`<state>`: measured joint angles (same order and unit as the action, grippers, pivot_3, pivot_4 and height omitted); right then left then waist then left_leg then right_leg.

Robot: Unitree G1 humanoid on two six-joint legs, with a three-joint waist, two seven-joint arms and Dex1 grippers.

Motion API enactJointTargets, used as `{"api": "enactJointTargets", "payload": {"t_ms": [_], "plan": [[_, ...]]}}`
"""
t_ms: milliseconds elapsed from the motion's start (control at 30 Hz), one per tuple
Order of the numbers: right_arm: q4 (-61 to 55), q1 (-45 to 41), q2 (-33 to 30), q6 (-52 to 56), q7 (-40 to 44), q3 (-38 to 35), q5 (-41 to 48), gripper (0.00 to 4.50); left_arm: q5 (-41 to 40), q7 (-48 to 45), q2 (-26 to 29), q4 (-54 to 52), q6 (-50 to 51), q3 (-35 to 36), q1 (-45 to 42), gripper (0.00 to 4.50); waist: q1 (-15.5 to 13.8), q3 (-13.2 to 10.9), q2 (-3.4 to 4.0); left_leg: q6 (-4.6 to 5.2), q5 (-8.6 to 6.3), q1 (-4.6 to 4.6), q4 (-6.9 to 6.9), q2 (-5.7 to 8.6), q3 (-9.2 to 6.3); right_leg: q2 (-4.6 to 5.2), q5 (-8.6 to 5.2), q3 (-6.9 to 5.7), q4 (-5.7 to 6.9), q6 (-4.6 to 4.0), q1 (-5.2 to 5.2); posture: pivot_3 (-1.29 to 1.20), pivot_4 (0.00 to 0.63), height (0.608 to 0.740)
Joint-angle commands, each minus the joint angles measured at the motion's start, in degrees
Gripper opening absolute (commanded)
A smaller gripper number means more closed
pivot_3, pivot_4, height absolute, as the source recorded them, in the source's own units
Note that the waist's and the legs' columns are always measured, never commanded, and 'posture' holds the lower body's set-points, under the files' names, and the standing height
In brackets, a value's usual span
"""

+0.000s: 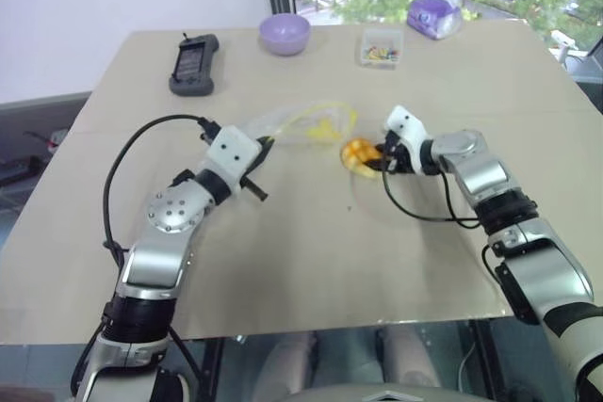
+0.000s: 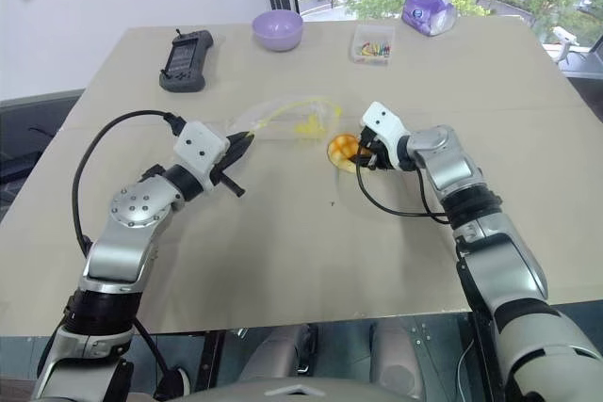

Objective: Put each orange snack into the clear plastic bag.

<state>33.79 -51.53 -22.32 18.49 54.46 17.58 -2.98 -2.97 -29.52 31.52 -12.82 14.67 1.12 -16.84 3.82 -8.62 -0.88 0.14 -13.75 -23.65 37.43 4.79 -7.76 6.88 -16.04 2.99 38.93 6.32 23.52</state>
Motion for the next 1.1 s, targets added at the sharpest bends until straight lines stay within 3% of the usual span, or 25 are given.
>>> {"api": "enactJointTargets", "payload": {"t_ms": [33,133,333,433,667,1100], "plan": [[2.0,1.5,-1.1,2.0,-1.2,0.0,-1.7,0.02,0.1,0.6,0.1,-2.2,-0.4,1.0,-0.5,0.0,0.0,0.1,-0.01,0.0,0.0,0.01,0.01,0.0,0.0,0.0,0.0,0.0,0.01,0.0,-0.01,0.0,0.15,0.74],[-2.3,1.5,-3.3,5.4,1.1,-2.4,0.5,0.01,0.3,0.7,-0.3,-2.1,-0.4,0.5,-0.7,0.0,-0.3,0.1,-0.01,0.0,0.0,0.01,0.02,0.0,-0.01,0.0,0.0,-0.01,0.02,0.0,-0.02,0.0,0.15,0.74],[-19.2,3.7,-16.0,17.8,13.6,-2.3,4.5,0.01,0.8,0.5,-1.6,-1.8,-1.1,-0.9,-0.7,0.0,-2.1,0.0,-0.01,0.0,0.0,-0.21,0.03,0.11,-0.16,0.12,0.0,-0.19,-0.1,0.0,0.02,0.0,0.15,0.74],[-22.2,1.1,-18.6,24.0,15.8,-4.8,8.0,0.01,1.0,0.4,-2.2,-1.6,-1.3,-1.5,-0.7,0.0,-1.6,0.0,0.0,0.01,-0.01,-0.23,0.02,0.13,-0.13,0.14,0.0,-0.19,-0.1,0.0,0.02,0.0,0.15,0.74],[-22.0,-6.2,-14.3,35.8,14.4,-7.0,15.1,0.01,1.2,0.0,-2.9,-1.3,-1.9,-2.5,-0.7,0.0,-0.5,0.0,0.02,0.01,-0.01,-0.1,-0.07,-0.02,0.04,0.02,0.0,-0.01,-0.05,0.0,0.05,0.0,0.15,0.74],[-13.6,-12.6,-5.6,35.3,10.0,-3.3,14.6,0.01,1.1,-0.8,-4.7,-3.1,-1.8,-5.1,-0.5,0.0,-1.4,0.0,0.02,0.01,-0.01,-0.19,-0.02,0.06,-0.07,0.11,0.0,-0.12,-0.06,-0.01,0.07,0.0,0.15,0.74]]}}
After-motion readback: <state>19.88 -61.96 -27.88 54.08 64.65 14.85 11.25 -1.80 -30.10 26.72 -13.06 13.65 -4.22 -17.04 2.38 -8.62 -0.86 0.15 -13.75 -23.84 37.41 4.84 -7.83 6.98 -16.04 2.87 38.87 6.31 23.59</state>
